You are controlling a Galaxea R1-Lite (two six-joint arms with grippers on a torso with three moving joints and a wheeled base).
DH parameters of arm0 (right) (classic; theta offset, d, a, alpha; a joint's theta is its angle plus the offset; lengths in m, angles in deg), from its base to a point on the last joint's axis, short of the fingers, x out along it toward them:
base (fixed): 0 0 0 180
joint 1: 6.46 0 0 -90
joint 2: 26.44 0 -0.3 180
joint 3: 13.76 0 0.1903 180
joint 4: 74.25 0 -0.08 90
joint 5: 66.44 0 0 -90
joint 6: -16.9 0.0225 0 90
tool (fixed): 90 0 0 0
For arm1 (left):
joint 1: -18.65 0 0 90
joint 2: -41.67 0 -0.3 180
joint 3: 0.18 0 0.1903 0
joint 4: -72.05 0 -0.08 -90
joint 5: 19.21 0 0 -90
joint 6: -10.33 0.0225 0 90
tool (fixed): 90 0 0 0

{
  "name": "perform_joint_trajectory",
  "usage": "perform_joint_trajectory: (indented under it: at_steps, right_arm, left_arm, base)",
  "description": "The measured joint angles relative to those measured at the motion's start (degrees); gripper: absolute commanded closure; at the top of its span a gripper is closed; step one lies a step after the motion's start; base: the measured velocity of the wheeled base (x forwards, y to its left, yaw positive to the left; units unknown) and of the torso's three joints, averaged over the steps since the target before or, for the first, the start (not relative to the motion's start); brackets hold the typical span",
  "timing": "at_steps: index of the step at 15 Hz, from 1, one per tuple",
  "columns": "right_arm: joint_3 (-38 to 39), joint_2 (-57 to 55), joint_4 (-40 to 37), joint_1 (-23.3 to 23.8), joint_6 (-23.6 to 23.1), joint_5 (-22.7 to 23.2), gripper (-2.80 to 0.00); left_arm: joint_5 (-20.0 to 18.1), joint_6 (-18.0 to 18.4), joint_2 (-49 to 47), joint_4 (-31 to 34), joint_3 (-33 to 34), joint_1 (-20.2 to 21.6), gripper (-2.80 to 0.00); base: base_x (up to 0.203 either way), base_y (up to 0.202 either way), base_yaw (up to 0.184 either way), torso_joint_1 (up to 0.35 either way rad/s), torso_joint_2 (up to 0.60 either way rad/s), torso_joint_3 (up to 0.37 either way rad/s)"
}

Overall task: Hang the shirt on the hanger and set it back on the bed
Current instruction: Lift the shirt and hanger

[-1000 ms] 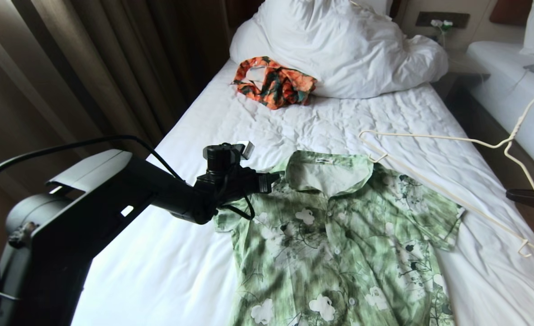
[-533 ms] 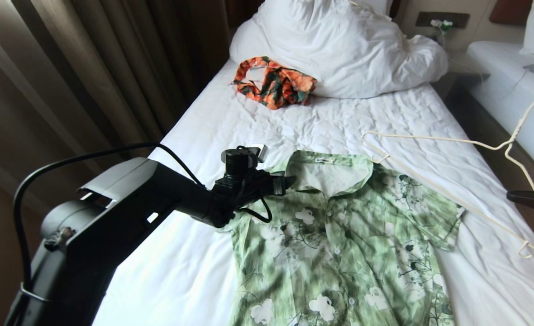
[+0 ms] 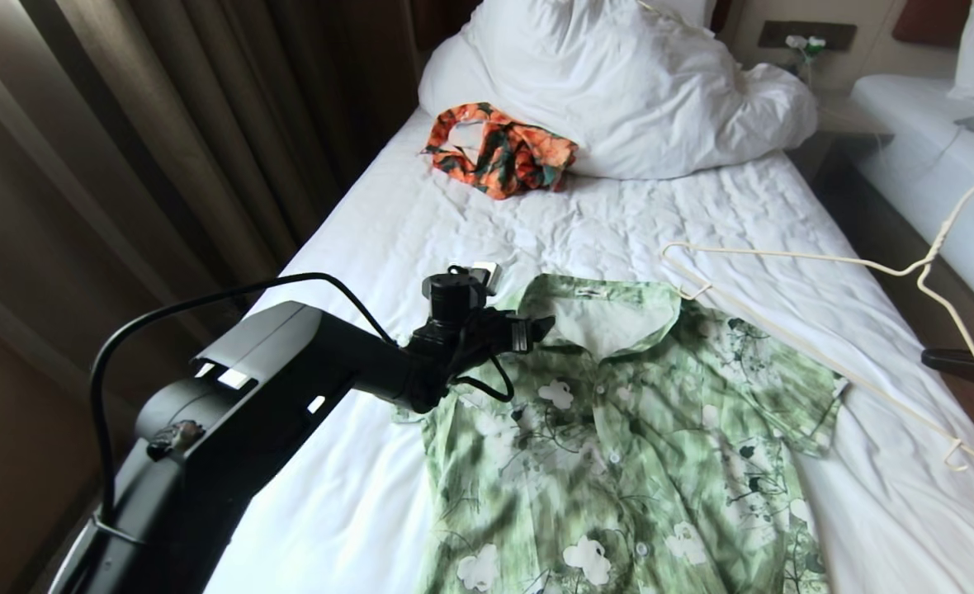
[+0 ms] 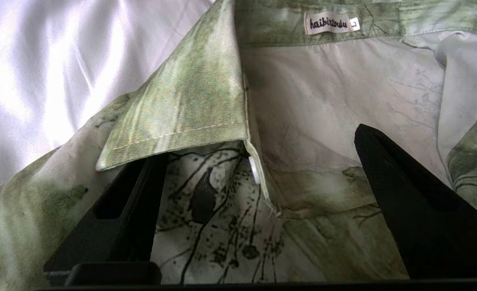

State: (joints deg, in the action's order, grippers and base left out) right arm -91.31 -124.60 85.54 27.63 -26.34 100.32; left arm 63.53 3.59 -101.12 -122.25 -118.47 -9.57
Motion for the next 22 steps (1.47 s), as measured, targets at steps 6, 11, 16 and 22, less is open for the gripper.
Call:
perform_joint_trajectory:
  at_steps: [6, 11, 16, 22]
  right_arm:
    - [-0.1, -0.4, 0.0, 0.2, -0.1, 0.0, 0.00]
    - [-0.1, -1.2, 0.1, 0.3, -0.2, 0.1, 0.00]
    - [-0.9, -2.0, 0.1, 0.2, -0.1, 0.1, 0.00]
    - [-2.0, -1.8, -0.7, -2.1, 0.4, 0.0, 0.00]
  left_arm:
    - [2.0, 0.6, -2.8, -0.3, -4.2, 0.5, 0.00]
    - [2.9, 0.6, -3.9, -0.6, -5.6, 0.8, 0.00]
    - [3.2, 0.6, -2.8, -0.9, -5.6, 0.6, 0.00]
    - [5.2, 0.6, 6.2, 1.9, 1.4, -1.7, 0.00]
  base:
    - [0.000, 0.000, 0.000, 0.000, 0.00, 0.000]
    - [0.000, 0.000, 0.000, 0.000, 0.00, 0.000]
    - [0.000, 0.000, 0.000, 0.000, 0.00, 0.000]
    - [0.000, 0.000, 0.000, 0.000, 0.00, 0.000]
